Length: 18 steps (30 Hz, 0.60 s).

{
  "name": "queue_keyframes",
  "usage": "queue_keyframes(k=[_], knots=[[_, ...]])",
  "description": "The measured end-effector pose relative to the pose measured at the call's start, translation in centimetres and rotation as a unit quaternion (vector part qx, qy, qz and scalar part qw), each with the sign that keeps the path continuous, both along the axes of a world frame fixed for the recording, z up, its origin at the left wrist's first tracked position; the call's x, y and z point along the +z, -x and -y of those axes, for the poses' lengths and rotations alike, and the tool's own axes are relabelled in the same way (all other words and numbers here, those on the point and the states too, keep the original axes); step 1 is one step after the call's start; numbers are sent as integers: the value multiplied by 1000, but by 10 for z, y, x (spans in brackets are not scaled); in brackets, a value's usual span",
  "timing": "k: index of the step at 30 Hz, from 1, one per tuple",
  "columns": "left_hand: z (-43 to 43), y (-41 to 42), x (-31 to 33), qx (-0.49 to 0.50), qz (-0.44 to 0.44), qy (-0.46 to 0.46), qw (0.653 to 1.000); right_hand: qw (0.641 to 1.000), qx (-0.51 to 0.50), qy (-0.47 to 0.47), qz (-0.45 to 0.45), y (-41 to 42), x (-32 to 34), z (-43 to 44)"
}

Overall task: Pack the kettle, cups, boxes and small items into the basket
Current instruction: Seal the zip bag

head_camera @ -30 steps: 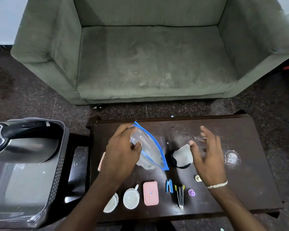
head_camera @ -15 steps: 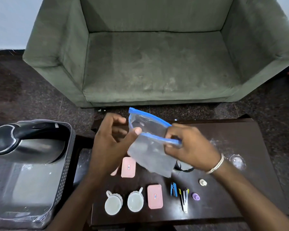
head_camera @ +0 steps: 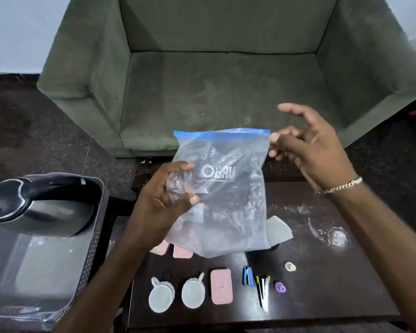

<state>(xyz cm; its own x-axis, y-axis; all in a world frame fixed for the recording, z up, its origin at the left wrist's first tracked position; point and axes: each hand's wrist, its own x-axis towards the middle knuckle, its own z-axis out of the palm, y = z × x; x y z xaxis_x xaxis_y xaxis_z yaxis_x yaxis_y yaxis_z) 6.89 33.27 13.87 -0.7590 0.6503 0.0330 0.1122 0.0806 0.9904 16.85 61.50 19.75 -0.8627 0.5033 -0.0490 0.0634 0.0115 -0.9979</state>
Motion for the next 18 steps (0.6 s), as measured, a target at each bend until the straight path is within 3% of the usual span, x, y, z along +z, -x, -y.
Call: queue_keyframes(k=[2, 4, 8, 18], knots=[[1, -1, 1, 7, 20, -3, 1000, 996, -58, 72, -7, -15, -11, 13], [0, -2, 2, 13, 12, -3, 1000, 994, -27, 102, 31, -32, -24, 36], [-6, -4, 2, 4, 10, 6, 1000, 997, 41, 49, 33, -44, -42, 77], [-2, -6, 0, 1, 53, -18, 998, 997, 13, 18, 76, -43, -37, 77]])
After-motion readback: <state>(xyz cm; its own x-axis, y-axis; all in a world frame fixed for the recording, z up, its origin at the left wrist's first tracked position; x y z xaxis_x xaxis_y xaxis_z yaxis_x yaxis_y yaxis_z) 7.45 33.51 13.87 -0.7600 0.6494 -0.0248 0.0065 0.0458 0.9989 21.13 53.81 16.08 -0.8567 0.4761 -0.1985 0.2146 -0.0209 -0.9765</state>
